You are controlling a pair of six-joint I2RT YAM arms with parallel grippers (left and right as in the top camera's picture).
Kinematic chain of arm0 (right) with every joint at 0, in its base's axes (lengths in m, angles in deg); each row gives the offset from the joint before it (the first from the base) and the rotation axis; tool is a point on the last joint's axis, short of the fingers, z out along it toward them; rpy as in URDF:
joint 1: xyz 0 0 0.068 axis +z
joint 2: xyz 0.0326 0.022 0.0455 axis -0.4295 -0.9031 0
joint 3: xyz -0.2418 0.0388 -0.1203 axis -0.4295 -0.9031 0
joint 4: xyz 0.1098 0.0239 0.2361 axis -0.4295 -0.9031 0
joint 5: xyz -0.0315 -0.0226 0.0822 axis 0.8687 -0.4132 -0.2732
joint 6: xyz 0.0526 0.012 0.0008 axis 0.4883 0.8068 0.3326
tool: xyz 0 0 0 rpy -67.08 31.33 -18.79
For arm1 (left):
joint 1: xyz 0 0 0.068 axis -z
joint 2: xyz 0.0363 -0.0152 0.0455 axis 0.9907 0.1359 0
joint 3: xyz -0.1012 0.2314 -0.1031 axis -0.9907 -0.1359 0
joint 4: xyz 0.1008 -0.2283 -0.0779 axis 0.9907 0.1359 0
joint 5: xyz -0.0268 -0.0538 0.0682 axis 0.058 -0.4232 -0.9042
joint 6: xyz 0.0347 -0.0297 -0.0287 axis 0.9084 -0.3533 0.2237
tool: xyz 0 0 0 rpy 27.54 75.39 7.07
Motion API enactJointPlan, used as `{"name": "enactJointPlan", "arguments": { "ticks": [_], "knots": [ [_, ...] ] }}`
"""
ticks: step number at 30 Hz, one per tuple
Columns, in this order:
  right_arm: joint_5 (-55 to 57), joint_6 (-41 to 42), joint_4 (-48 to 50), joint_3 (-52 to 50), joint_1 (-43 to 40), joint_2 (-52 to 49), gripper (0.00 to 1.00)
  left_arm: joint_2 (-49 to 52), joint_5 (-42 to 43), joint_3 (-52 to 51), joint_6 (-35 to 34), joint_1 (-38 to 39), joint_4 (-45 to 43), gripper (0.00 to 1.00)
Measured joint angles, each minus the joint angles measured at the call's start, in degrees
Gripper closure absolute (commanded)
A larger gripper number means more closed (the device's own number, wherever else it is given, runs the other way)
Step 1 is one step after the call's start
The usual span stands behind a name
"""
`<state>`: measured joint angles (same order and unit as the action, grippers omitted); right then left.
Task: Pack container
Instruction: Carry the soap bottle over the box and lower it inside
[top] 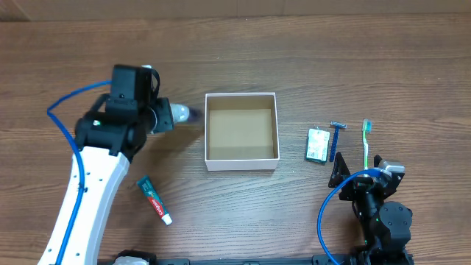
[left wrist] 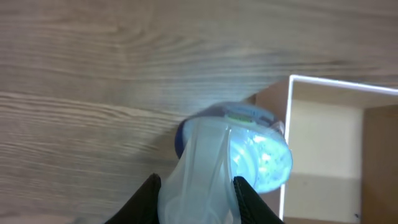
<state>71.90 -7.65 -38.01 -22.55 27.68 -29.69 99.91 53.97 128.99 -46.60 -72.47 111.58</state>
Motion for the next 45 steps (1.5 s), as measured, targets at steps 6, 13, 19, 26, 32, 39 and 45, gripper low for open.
{"name": "enactJointPlan", "arguments": {
  "ticks": [6,13,19,26,32,39,45],
  "knots": [
    [0.00,0.02,-0.04,0.00,0.00,0.00,0.00,0.04,-2.43,10.80,1.31,-0.02,8.79,0.90],
    [0.00,0.00,0.00,0.00,0.00,0.00,0.00,0.02,-3.34,17.55,1.77,3.61,12.24,0.93],
    [0.00,0.02,-0.02,0.00,0.00,0.00,0.00,0.28,-3.45,17.75,1.77,11.54,11.63,0.93],
    [0.00,0.00,-0.04,0.00,0.00,0.00,0.00,6.91,-3.63,18.05,1.77,18.71,11.28,0.93],
    [-0.02,-0.02,-0.02,0.00,0.00,0.00,0.00,15.23,-5.44,18.05,1.77,23.69,9.90,0.92],
    [0.02,0.02,-0.02,0.00,0.00,0.00,0.00,16.96,-9.55,18.05,1.77,23.63,9.42,0.92],
    [0.00,0.02,-0.04,0.00,0.00,0.00,0.00,19.41,-10.78,18.05,1.88,23.63,9.05,0.92]
  ]
}}
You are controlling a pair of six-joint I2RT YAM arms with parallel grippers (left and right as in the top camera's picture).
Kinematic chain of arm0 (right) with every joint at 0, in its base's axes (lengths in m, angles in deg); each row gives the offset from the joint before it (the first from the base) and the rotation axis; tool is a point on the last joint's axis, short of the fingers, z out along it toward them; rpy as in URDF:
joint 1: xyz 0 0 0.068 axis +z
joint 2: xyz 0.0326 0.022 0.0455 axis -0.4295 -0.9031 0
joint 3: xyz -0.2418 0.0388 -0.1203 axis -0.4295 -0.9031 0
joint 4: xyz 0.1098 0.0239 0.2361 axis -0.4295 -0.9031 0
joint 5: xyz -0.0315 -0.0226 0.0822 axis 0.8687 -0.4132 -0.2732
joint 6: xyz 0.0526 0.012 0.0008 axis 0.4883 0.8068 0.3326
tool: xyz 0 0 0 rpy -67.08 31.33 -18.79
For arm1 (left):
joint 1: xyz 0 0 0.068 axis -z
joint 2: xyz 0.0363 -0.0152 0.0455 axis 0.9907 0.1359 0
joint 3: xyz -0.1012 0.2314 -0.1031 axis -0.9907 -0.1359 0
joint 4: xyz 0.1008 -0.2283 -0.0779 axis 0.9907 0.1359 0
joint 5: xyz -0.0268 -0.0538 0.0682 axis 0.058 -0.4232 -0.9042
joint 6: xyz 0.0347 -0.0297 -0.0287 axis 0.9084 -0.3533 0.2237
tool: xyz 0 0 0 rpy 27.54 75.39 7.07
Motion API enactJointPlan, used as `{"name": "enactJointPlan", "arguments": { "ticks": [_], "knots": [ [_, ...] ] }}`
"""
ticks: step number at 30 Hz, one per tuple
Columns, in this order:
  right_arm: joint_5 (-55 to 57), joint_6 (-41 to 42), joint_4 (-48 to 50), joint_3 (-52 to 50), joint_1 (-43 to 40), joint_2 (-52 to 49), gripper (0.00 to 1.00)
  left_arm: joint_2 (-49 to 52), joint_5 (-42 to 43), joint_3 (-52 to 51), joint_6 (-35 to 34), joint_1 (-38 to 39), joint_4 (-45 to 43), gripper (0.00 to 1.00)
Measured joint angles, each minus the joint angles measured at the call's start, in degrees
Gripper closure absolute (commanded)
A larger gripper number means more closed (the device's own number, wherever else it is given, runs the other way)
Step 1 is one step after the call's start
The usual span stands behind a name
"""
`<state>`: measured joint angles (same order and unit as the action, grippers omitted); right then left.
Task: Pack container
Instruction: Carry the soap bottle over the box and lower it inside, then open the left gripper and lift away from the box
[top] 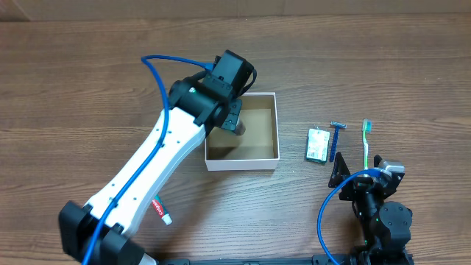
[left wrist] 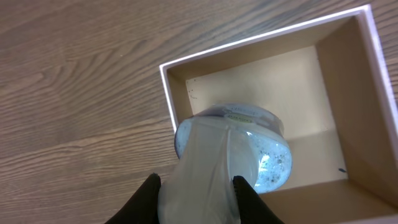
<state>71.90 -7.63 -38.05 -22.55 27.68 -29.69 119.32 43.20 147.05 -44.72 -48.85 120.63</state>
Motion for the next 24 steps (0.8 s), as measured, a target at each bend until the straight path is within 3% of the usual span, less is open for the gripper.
{"name": "enactJointPlan", "arguments": {
  "ticks": [13,20,23,24],
  "knots": [
    [0.00,-0.02,0.02,0.00,0.00,0.00,0.00,5.55,-0.13,0.00,0.04,0.00,-5.29,0.91],
    [0.00,-0.02,0.02,0.00,0.00,0.00,0.00,8.81,-0.46,0.42,0.04,0.04,-6.23,0.84],
    [0.00,-0.02,0.02,0.00,0.00,0.00,0.00,8.92,-0.48,0.42,0.04,0.04,-6.75,0.76],
    [0.00,-0.02,0.02,0.00,0.00,0.00,0.00,8.94,-0.48,0.42,0.04,0.04,-7.08,0.67]
  ]
}}
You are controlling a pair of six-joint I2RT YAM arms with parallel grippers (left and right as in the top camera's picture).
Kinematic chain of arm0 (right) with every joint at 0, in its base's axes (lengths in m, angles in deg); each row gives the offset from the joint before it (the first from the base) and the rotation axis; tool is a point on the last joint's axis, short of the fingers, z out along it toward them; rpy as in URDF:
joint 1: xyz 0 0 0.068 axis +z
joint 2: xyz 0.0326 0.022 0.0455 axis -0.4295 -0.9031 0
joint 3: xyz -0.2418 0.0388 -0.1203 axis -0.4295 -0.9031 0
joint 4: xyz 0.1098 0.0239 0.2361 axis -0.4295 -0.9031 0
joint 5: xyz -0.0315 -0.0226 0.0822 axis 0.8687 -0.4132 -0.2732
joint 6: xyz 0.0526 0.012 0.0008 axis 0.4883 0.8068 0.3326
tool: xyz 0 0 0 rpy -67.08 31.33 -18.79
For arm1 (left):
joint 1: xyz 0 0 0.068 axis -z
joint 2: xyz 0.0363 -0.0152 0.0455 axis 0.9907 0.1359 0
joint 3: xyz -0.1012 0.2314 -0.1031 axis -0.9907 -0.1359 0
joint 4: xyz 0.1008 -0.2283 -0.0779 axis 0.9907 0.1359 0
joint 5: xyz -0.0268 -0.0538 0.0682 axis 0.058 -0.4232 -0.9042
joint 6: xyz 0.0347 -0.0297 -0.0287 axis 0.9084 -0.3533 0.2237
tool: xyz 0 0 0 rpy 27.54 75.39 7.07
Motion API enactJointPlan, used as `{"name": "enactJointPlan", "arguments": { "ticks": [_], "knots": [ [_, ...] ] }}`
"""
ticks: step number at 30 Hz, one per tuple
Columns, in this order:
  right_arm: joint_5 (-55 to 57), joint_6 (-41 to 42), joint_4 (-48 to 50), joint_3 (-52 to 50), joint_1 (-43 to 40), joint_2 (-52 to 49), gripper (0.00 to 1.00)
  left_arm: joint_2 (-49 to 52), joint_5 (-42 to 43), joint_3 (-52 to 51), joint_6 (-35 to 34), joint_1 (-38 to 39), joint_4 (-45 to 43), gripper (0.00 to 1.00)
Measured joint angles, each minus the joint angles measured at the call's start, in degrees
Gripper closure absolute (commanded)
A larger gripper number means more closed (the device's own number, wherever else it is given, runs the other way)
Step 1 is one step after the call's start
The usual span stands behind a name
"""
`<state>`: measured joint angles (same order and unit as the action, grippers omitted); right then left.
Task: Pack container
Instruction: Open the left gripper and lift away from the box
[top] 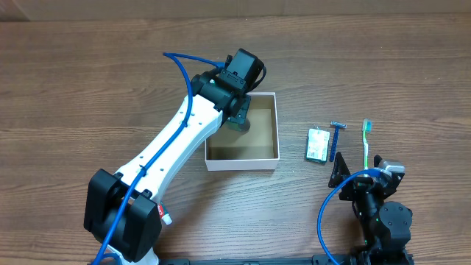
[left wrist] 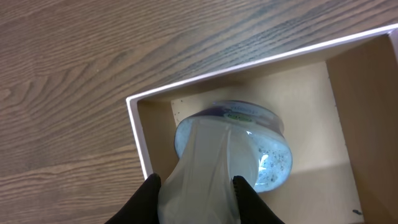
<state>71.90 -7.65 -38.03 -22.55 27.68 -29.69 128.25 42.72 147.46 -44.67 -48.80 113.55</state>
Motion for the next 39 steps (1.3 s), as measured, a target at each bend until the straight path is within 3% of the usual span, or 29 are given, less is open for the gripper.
{"name": "enactJointPlan", "arguments": {
  "ticks": [1,4,12,22,26,28,30,35,39],
  "knots": [
    [0.00,0.00,0.00,0.00,0.00,0.00,0.00,0.02,0.02,0.00,0.00,0.00,-0.26,0.54],
    [0.00,0.00,-0.02,0.00,0.00,0.00,0.00,0.04,0.02,0.02,0.13,0.00,-1.51,0.44],
    [0.00,0.00,0.00,0.00,0.00,0.00,0.00,0.04,3.39,0.33,0.46,0.00,-5.70,0.43],
    [0.02,0.00,0.00,0.00,0.00,0.00,0.00,0.02,4.35,1.57,-0.24,-0.15,-4.90,0.44],
    [0.00,0.00,-0.02,0.00,0.00,0.00,0.00,-1.27,4.57,7.96,-4.26,-1.88,1.92,0.42],
    [0.02,0.00,-0.02,0.00,0.00,0.00,0.00,-3.74,4.55,11.04,-6.73,-3.69,6.88,0.33],
    [0.00,0.00,-0.02,0.00,0.00,0.00,0.00,-7.34,4.52,12.94,-8.90,-5.75,11.39,0.00],
    [0.00,0.00,0.00,0.00,0.00,0.00,0.00,-16.15,5.35,14.49,-16.20,-13.00,27.98,0.00],
    [0.00,0.00,-0.02,0.00,0.00,0.00,0.00,-16.55,8.76,14.67,-18.32,-17.16,37.05,0.00]
  ]
}}
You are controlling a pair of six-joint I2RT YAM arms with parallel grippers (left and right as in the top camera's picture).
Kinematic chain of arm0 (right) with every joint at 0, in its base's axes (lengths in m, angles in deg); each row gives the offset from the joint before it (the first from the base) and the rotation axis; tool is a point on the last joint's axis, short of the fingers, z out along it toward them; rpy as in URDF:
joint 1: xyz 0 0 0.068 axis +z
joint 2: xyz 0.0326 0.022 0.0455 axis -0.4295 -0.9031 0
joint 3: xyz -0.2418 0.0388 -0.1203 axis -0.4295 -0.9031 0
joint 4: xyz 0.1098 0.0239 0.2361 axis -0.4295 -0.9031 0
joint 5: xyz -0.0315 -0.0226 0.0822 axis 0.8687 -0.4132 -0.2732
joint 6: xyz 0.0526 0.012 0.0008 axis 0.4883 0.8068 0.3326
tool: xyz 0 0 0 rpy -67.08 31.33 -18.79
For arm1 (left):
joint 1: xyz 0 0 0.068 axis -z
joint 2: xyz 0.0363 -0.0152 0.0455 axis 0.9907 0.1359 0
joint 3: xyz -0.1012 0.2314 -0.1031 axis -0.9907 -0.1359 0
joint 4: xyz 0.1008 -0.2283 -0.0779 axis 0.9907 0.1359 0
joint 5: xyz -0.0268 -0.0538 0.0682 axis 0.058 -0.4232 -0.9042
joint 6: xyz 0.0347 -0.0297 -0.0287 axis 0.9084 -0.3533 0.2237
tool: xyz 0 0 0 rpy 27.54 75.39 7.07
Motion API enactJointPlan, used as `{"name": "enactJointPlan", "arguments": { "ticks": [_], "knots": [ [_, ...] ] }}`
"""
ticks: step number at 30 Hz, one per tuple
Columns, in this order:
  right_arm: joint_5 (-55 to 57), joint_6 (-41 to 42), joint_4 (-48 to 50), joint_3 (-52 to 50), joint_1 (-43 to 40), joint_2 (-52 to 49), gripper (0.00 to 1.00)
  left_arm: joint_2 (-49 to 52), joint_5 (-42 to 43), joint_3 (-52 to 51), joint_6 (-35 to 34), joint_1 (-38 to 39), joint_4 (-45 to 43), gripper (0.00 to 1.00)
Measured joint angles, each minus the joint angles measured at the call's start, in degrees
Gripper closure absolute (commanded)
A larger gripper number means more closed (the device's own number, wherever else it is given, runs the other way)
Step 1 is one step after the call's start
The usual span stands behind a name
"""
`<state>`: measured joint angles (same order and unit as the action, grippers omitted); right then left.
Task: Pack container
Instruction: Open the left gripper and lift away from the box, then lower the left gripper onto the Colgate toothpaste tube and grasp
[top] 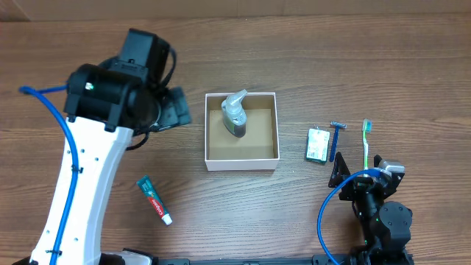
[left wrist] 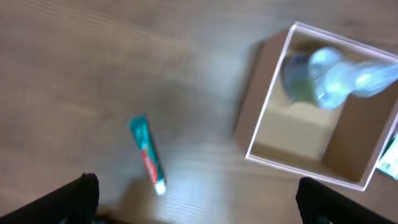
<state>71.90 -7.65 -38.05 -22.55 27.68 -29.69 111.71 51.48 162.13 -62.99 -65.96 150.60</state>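
The white cardboard box (top: pixel 241 160) (left wrist: pixel 256 127) stands mid-table. A clear pump soap bottle (top: pixel 235 116) (left wrist: pixel 324 75) lies inside it against the far wall. My left gripper (top: pixel 179 109) (left wrist: pixel 202 205) hangs left of the box, open wide and empty, above the table. A green and red toothpaste tube (top: pixel 154 200) (left wrist: pixel 147 163) lies on the wood, nearer the front left. Right of the box lie a green floss pack (top: pixel 318 145), a blue razor (top: pixel 337 140) and a green toothbrush (top: pixel 366 143). My right gripper (top: pixel 338 171) rests at the front right, its fingers together.
The right arm's base and blue cable (top: pixel 372 206) take up the front right corner. The left arm's white link (top: pixel 81 191) stretches down the left side of the wooden table (top: pixel 331 59). The left wrist view is blurred by motion.
My left gripper has let go of the soap bottle, which now lies in the box. The gripper stands open to the left of the box, higher above the table.
My left gripper held the soap bottle left of the box. Then it had the bottle over the box, and later low inside at the far wall. Now the bottle lies in the box and the gripper is out, open. The right arm has not moved.
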Motion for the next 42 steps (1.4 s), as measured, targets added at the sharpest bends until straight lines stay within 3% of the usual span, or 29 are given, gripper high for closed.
{"name": "enactJointPlan", "arguments": {
  "ticks": [6,10,15,21,29,42],
  "knots": [
    [0.00,0.02,0.02,0.00,0.00,0.00,0.00,-0.17,1.88,-0.04,-4.59,-0.59,2.93,0.00],
    [0.00,0.02,0.00,0.00,0.00,0.00,0.00,-6.80,2.10,-2.40,-8.13,-0.59,2.89,0.00],
    [0.02,0.02,0.04,0.00,0.00,0.02,0.00,-20.33,1.95,-17.79,-10.99,-0.59,2.62,0.00],
    [0.02,0.00,0.11,0.00,0.00,0.02,0.00,-26.03,1.62,-42.88,-17.70,-0.59,-11.32,0.00],
    [-0.02,0.00,0.02,0.00,0.00,0.02,0.00,-27.02,3.98,-64.08,-25.49,-0.59,-28.52,0.00],
    [0.00,0.02,0.02,0.00,0.00,0.04,0.00,-27.08,3.50,-75.56,-32.04,-0.59,-40.33,0.01]
  ]
}}
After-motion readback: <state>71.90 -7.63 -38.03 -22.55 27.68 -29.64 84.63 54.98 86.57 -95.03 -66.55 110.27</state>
